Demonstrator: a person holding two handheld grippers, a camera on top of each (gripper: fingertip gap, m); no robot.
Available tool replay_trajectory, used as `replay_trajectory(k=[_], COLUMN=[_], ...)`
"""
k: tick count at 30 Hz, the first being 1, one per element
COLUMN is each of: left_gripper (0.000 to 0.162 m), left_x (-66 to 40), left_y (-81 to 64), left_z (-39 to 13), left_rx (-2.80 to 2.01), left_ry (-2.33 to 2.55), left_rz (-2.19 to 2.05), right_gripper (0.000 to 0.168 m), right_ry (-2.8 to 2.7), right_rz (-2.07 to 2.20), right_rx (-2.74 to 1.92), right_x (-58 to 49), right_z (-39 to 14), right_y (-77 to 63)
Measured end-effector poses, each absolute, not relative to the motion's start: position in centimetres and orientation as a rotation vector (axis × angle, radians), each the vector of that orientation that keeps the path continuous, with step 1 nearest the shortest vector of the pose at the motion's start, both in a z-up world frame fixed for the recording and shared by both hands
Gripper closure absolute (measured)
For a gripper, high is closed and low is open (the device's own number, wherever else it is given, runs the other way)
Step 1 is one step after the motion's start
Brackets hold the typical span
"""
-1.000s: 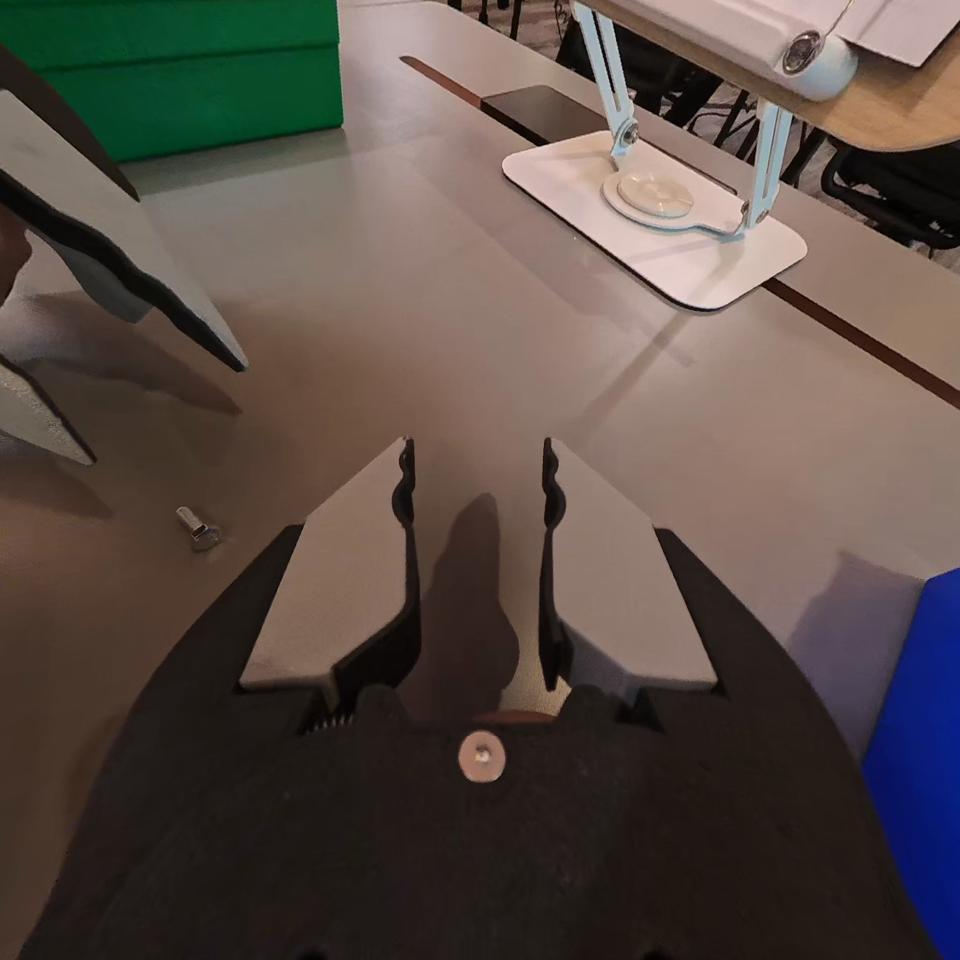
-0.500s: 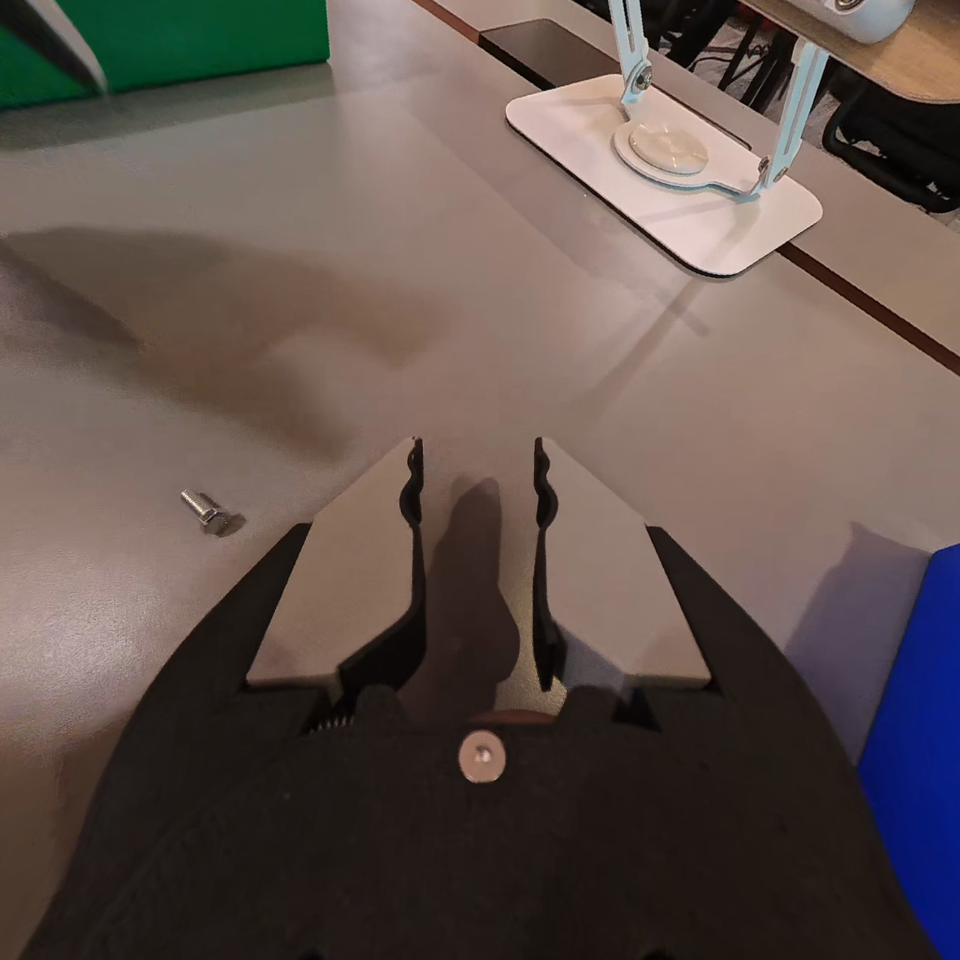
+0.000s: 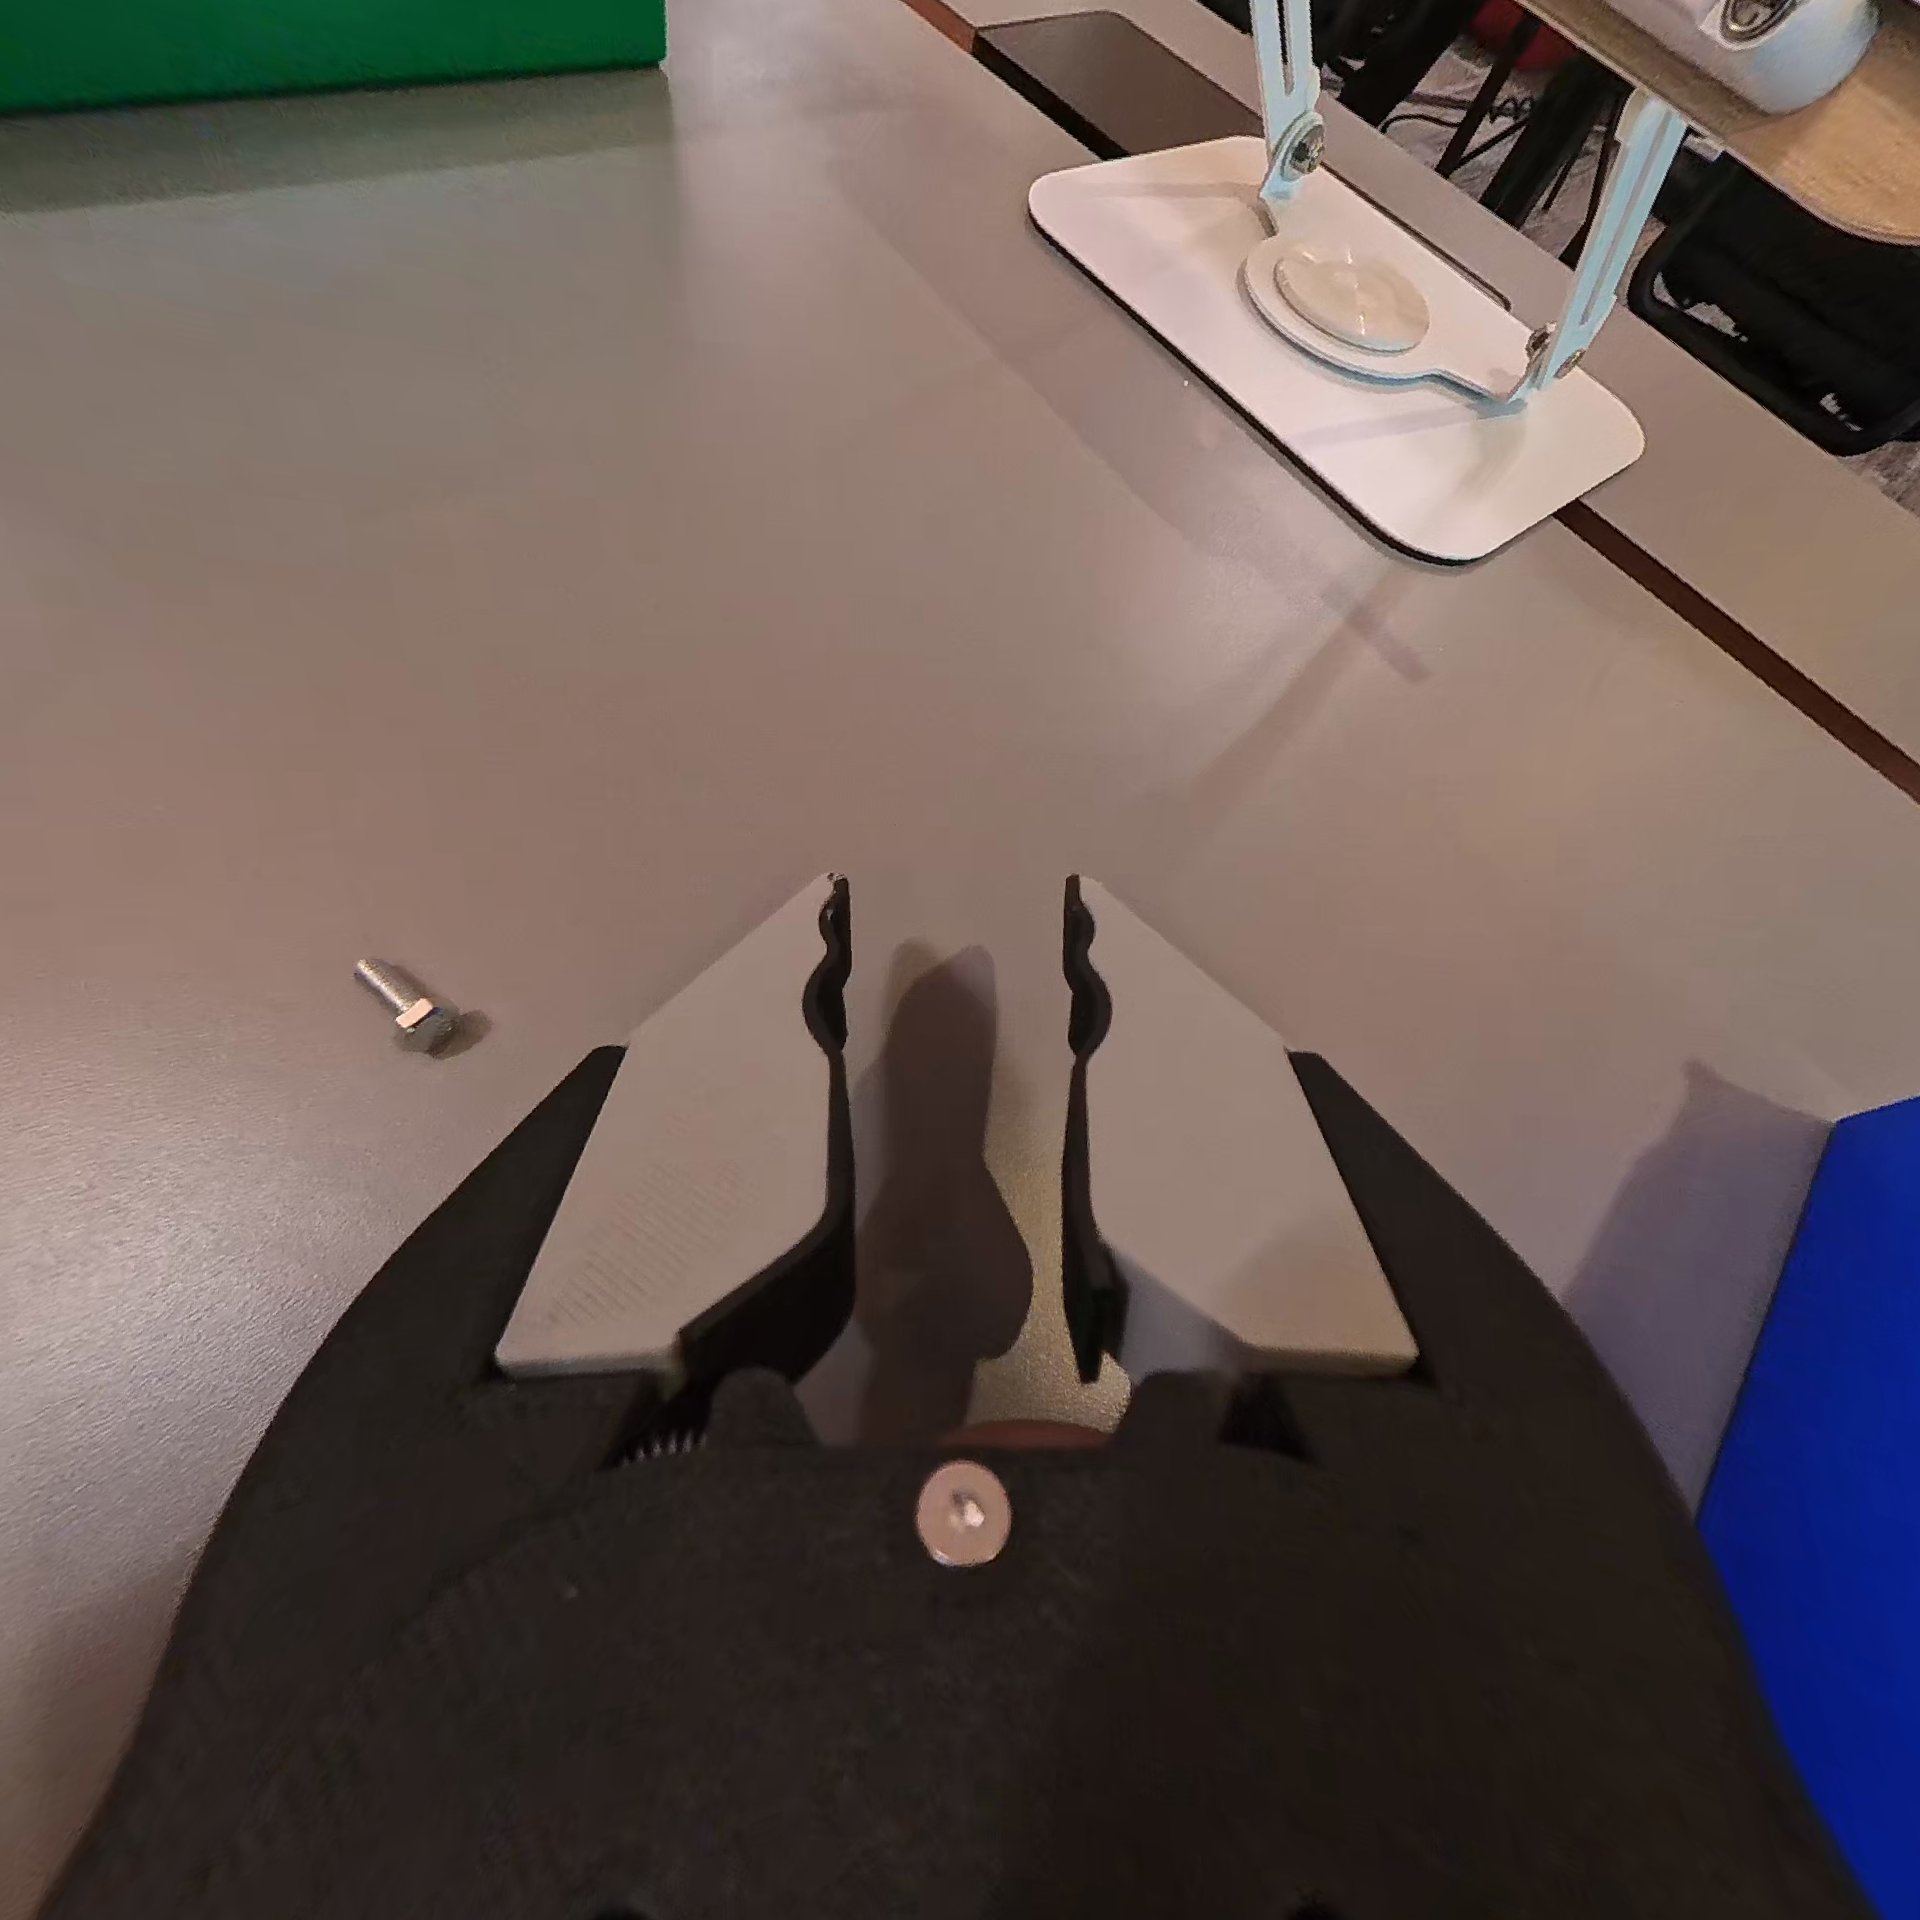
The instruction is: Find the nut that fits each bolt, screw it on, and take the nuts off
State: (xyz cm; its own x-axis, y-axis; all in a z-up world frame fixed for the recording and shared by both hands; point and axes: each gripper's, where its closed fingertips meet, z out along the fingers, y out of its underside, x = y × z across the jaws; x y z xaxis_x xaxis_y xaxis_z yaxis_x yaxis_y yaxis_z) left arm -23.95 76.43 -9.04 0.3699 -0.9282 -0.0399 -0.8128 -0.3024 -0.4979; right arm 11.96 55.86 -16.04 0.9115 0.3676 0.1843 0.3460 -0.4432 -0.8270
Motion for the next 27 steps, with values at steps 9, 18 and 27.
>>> replay_trajectory(k=[9,18,27], left_gripper=[0.130,0.128,0.128], left_x=[-27.2,-28.6,-28.3], left_y=[79.5,80.4,80.9], left_z=[-15.7,-18.4,-18.5], left_rx=[-2.327,-2.432,-2.466], left_ry=[1.767,1.821,1.828], left_rz=[0.027,0.116,0.098], right_gripper=[0.131,0.131,0.132], right_ry=[-0.517,-0.531,-0.536], right_rz=[0.029,0.029,0.026], right_rx=[-2.064,-2.068,-2.066], right_x=[11.8,11.6,11.5], right_z=[-16.0,-16.1,-16.1], right_y=[55.8,55.8,55.7])
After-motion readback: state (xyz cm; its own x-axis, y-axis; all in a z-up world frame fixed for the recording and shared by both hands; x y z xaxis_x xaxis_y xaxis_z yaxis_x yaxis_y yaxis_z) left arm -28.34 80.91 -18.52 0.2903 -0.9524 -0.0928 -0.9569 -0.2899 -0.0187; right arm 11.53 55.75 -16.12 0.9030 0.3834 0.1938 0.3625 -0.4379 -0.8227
